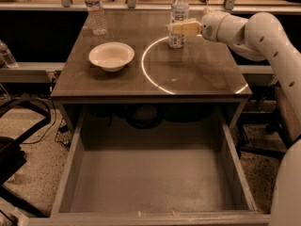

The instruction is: Pick blue plastic bottle

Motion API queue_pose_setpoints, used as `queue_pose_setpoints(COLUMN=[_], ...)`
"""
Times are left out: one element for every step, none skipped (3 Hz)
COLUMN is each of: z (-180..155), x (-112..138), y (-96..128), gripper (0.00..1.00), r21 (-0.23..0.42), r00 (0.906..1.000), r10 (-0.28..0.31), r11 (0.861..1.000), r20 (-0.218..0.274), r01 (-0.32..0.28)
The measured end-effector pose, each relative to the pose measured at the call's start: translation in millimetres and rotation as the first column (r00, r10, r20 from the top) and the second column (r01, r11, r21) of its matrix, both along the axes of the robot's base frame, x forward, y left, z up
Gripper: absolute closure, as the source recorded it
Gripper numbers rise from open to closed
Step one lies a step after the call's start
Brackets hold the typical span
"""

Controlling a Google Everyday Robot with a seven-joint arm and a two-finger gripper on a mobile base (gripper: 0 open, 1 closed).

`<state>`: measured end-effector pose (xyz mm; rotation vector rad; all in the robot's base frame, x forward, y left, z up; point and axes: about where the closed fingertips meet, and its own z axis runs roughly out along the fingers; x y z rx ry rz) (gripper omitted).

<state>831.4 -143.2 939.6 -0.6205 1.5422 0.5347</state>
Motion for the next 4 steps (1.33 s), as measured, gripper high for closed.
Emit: queue_pose_setpoints(z=[-6,-13,-18,-19], x=[18,31,42,43], y=[15,29,40,44], gripper=[0.0,0.15,0.39,0.62], r21=[0.036,0.048,0.052,0.053], r00=[0.9998,0.9998,0.9998,0.9997], r10=[0.015,0.018,0.018,0.022], r11=[0.999,0.999,0.998,0.998], r20=[-0.01,-0.002,0.008,0.007], r01=[-0.015,-0.018,-0.018,-0.023])
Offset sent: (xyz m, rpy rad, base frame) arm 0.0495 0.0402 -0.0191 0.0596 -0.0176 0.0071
